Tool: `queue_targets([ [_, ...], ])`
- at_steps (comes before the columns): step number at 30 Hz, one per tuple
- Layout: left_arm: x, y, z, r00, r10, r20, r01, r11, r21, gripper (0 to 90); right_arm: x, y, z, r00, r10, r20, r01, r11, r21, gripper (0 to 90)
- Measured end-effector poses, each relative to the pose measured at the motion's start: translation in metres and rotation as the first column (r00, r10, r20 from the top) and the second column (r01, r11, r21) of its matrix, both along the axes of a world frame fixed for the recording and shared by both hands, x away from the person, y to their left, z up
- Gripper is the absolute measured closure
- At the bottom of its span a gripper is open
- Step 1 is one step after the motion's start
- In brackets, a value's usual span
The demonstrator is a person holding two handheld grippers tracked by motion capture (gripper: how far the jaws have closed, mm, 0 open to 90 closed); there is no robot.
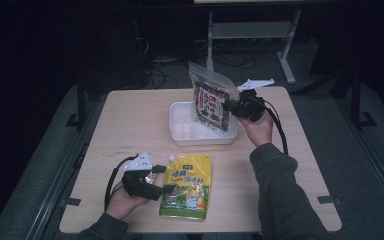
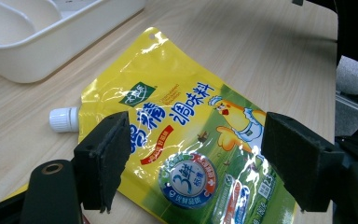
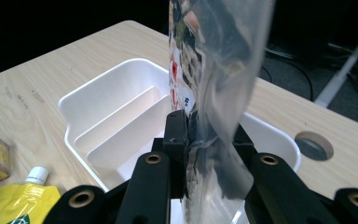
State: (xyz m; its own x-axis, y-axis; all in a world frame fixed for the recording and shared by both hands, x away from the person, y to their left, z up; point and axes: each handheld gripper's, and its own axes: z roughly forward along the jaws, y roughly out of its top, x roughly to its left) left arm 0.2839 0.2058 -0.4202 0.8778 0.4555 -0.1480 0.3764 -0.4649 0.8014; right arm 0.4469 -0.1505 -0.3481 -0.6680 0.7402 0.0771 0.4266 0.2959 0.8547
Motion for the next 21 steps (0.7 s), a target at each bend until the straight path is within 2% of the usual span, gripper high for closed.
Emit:
queue_targets([
  [5,0.0,0.0,0.0,1.0,-0.002,0.002,0.002,1.0,0.003,23.8,-0.007,0.004,0.0,0.9995,-0.031,-0.01,0.031,0.999,0.007,75.2],
  [10,-0.001,0.0,0.001,1.0,0.001,0.005,-0.001,1.0,0.006,23.8,-0.011,0.004,-0.001,0.999,-0.037,-0.023,0.037,0.999,0.003,75.2],
  [15,0.0,0.001,0.0,1.0,0.006,0.003,-0.006,0.9999,0.01,23.7,-0.01,-0.004,-0.006,0.9984,-0.038,-0.043,0.04,0.998,0.048,74.3],
  [21,0.002,0.003,-0.001,1.0,0.008,0.0,-0.008,1.0,0.006,23.6,-0.005,-0.009,-0.008,0.9979,-0.031,-0.058,0.036,0.996,0.079,71.1],
])
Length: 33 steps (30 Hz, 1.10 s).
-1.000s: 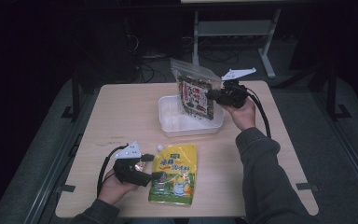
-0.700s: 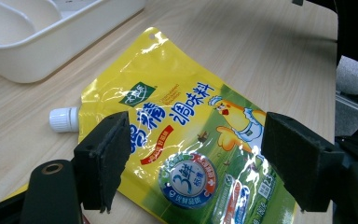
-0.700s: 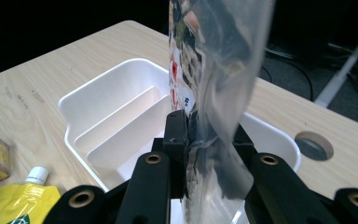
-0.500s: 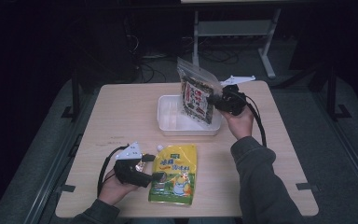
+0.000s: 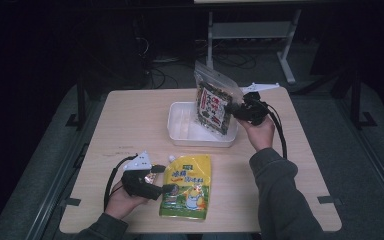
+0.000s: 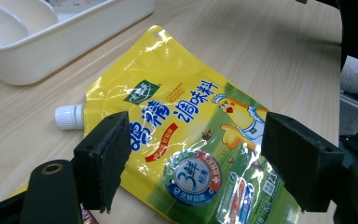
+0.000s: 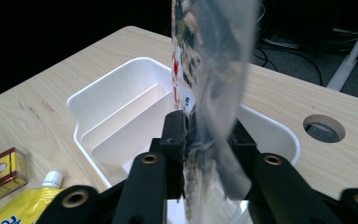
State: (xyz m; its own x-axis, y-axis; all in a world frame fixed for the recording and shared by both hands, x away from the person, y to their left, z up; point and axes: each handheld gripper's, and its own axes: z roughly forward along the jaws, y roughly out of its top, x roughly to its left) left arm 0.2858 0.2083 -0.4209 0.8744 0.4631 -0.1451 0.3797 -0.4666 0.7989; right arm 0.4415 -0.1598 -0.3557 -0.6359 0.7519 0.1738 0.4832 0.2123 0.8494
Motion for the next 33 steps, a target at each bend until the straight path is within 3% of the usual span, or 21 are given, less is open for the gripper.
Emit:
queue_targets([
  [1,0.0,0.0,0.0,1.0,0.002,0.003,-0.002,1.0,-0.001,23.6,0.001,-0.002,0.0,1.0,-0.002,-0.008,0.002,1.0,0.005,66.7],
  [7,0.0,0.002,0.001,0.9999,0.01,0.007,-0.01,0.9999,0.005,23.6,0.0,-0.005,0.0,0.9997,0.011,-0.02,-0.01,1.0,0.018,58.9],
  [33,0.002,0.004,0.001,0.9995,0.032,0.004,-0.032,0.9993,0.019,22.5,-0.016,-0.03,0.012,0.998,0.03,-0.056,-0.026,0.998,0.065,46.6],
])
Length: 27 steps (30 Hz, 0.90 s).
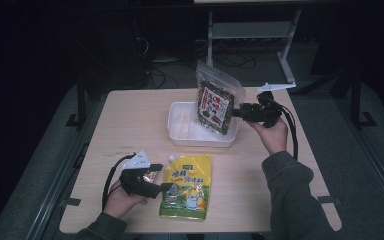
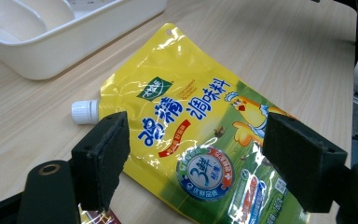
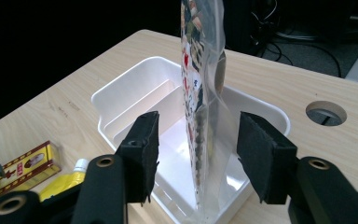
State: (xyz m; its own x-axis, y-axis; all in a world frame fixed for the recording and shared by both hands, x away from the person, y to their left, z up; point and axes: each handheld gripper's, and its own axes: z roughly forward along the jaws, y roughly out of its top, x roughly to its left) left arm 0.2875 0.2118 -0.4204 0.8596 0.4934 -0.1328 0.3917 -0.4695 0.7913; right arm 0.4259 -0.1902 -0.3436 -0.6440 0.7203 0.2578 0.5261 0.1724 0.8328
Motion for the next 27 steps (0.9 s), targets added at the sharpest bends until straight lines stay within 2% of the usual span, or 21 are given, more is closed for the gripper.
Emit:
queue_targets([
  [10,0.0,0.002,-0.001,1.0,0.006,-0.002,-0.006,1.0,0.007,22.2,-0.008,-0.006,0.005,0.9997,0.009,-0.022,-0.009,1.0,0.016,43.0],
  [13,0.0,0.002,-0.001,1.0,0.008,-0.002,-0.008,1.0,0.005,22.2,-0.011,-0.007,0.005,0.9998,0.011,-0.015,-0.011,1.0,0.019,43.0],
  [18,0.0,0.002,-0.001,1.0,0.007,-0.002,-0.007,0.9999,0.007,22.0,-0.019,-0.011,0.0,0.9994,0.012,-0.031,-0.011,1.0,0.028,42.0],
  [27,0.0,0.002,-0.001,1.0,0.008,-0.003,-0.008,0.9999,0.014,21.9,-0.025,-0.014,-0.007,0.998,0.025,-0.057,-0.023,0.999,0.037,40.6],
])
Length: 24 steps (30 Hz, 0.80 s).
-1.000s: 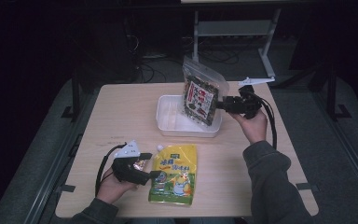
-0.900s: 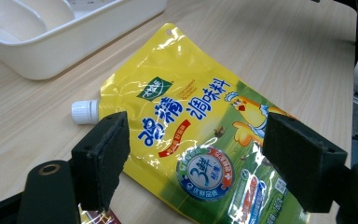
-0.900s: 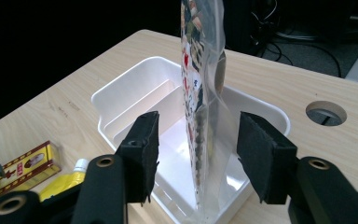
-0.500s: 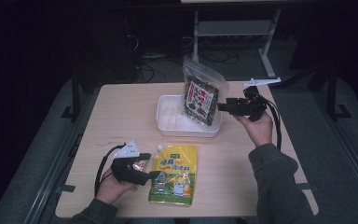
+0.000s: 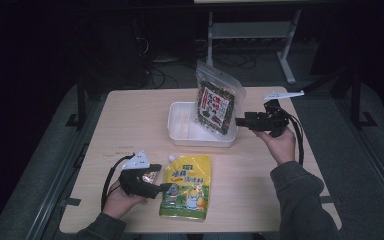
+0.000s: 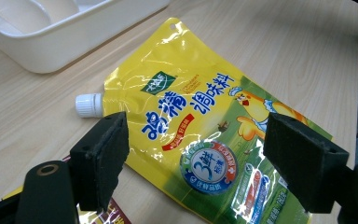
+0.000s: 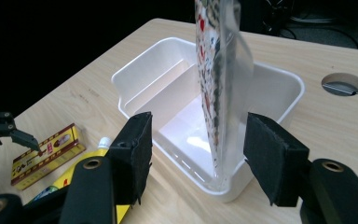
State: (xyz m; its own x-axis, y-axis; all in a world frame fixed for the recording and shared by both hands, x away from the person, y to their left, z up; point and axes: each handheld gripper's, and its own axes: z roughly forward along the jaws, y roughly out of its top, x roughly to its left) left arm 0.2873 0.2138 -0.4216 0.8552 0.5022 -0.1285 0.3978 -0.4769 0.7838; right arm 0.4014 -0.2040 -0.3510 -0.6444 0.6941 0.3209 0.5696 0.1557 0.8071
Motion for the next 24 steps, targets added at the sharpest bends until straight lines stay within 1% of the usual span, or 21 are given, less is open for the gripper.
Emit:
queue_targets([
  [8,0.0,0.0,0.0,1.0,0.0,0.0,0.0,1.0,0.001,21.7,-0.009,0.002,-0.005,0.9998,0.019,-0.012,-0.019,1.0,-0.01,39.1],
  [9,0.0,0.0,0.0,1.0,0.0,0.001,0.0,1.0,0.001,21.7,-0.012,0.002,-0.007,0.9995,0.024,-0.019,-0.024,1.0,-0.014,38.4],
  [12,0.0,-0.001,0.0,1.0,-0.003,0.003,0.003,1.0,0.005,21.6,-0.014,0.003,-0.007,0.999,0.034,-0.029,-0.034,0.999,-0.015,37.5],
  [13,0.0,-0.001,0.0,1.0,-0.002,0.002,0.002,1.0,0.004,21.6,-0.019,0.005,-0.007,0.999,0.041,-0.02,-0.041,0.999,-0.01,37.6],
  [15,0.0,-0.001,0.0,1.0,-0.001,0.002,0.001,1.0,0.004,21.6,-0.022,0.006,-0.007,0.9988,0.046,-0.018,-0.046,0.999,-0.009,37.5],
  [17,-0.001,0.0,0.0,1.0,-0.002,0.005,0.002,1.0,0.006,21.6,-0.026,0.009,-0.007,0.9978,0.06,-0.026,-0.061,0.998,-0.011,36.9],
  [19,-0.001,0.0,0.0,1.0,-0.002,0.006,0.002,1.0,0.007,21.6,-0.033,0.014,-0.009,0.9963,0.082,-0.024,-0.083,0.996,-0.029,36.4],
  [20,-0.001,0.0,0.0,1.0,-0.002,0.007,0.002,1.0,0.005,21.6,-0.033,0.014,-0.009,0.9963,0.082,-0.024,-0.083,0.996,-0.029,36.4],
  [22,-0.001,-0.002,0.0,1.0,-0.005,0.007,0.005,0.9999,0.009,21.6,-0.041,0.021,-0.011,0.9946,0.102,-0.023,-0.102,0.994,-0.026,36.1],
  [24,-0.001,-0.003,0.0,0.9999,-0.008,0.006,0.008,0.9999,0.011,21.5,-0.043,0.023,-0.012,0.9937,0.109,-0.025,-0.11,0.994,-0.03,35.9],
])
